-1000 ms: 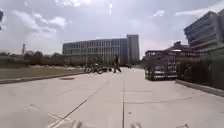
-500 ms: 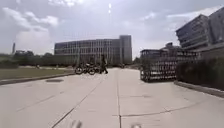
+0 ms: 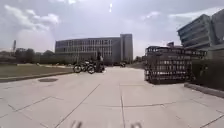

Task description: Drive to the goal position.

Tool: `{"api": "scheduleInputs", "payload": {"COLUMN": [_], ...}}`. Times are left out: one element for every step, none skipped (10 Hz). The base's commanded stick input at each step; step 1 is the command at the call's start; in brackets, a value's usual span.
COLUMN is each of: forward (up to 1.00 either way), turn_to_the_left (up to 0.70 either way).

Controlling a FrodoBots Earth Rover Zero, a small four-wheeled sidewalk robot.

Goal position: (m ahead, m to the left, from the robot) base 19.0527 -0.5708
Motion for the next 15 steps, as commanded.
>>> {"api": "scheduleInputs", "payload": {"forward": [0.08,0.08,0.07,0.08,0.08,0.08,0.08,0.08,0.37,0.99,0.99,0.99,0.99,0.99,0.99], "turn_to_the_left": [0.02,0.02,0.02,0.02,0.02,0.02,0.02,0.02,0.03,0.04,0.04,0.04,0.04,0.04,0.04]}}
